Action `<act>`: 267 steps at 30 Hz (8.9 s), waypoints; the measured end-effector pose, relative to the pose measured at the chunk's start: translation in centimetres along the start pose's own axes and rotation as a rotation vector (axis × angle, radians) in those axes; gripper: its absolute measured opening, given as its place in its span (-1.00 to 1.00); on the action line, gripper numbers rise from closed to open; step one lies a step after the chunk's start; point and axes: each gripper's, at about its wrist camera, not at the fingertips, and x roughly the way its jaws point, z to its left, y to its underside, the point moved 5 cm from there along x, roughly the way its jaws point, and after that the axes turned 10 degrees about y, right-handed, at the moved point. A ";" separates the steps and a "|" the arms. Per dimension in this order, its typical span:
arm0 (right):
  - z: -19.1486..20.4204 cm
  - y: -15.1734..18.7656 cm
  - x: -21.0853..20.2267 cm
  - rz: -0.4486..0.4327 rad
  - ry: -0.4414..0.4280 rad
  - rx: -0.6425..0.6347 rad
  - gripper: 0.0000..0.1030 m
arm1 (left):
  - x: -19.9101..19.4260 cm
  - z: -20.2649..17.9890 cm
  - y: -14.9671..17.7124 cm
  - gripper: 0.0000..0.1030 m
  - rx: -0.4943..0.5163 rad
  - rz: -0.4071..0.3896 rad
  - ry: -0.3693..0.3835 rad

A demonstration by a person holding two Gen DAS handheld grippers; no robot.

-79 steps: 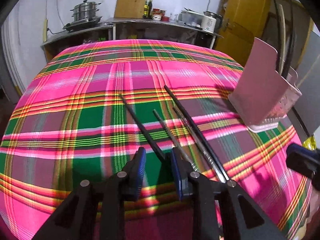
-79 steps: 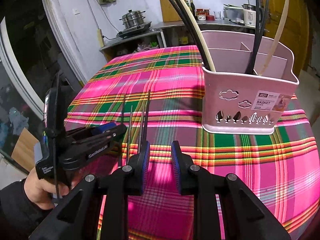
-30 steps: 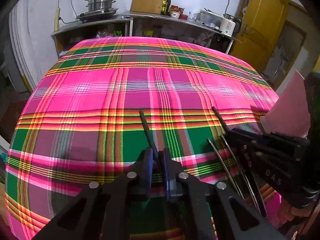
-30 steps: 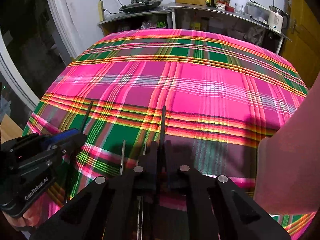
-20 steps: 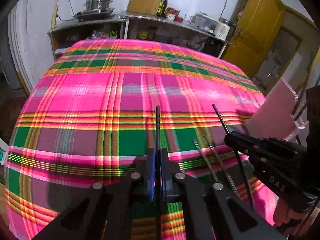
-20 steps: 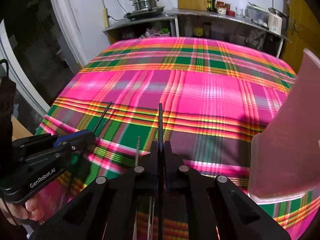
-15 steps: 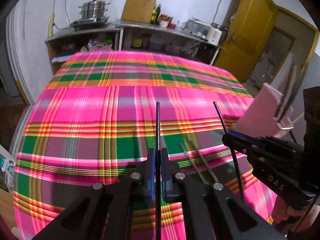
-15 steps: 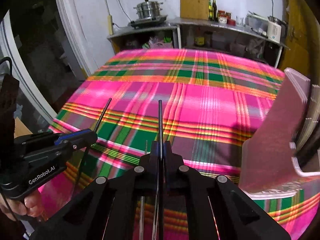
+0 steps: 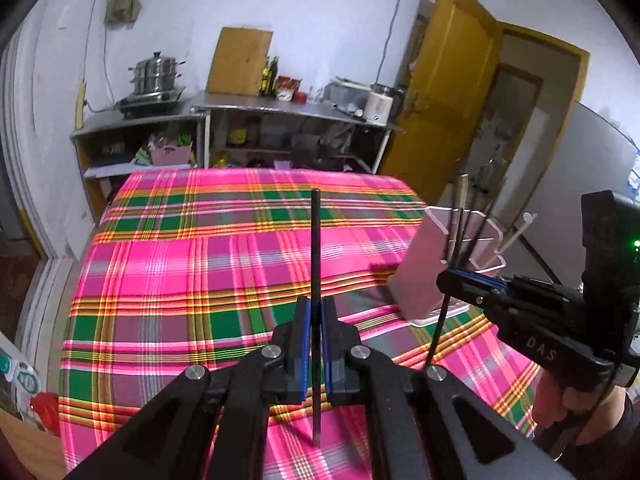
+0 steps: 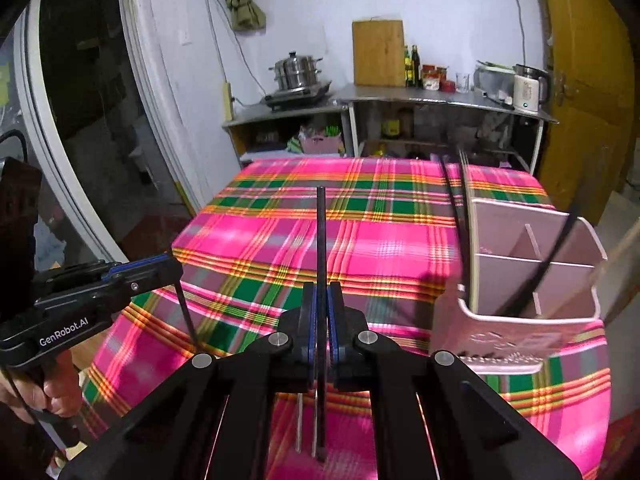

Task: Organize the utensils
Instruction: 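Lift both black chopsticks upright toward the pink holder, then lower the left tool's chopstick into the holder while the right tool lowers its own, then open both tools and lift them out of the pink holder, then move both tools down to the last chopsticks on the tablecloth, then grasp a chopstick with the left tool while the right tool grasps another, then lift both chopsticks upright and carry them over the pink holder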

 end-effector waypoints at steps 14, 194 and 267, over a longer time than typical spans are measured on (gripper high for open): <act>-2.4 -0.3 -5.4 -0.084 0.026 0.057 -0.90 | -2.2 -5.1 -1.8 -0.91 0.066 -0.033 0.063; 1.6 7.6 13.0 0.260 -0.030 -0.032 -0.55 | 10.7 9.8 8.4 -0.85 -0.203 0.222 -0.096; -3.3 2.3 -4.8 -0.020 0.027 0.072 -0.90 | 1.4 -6.2 2.1 -0.92 0.039 0.049 0.077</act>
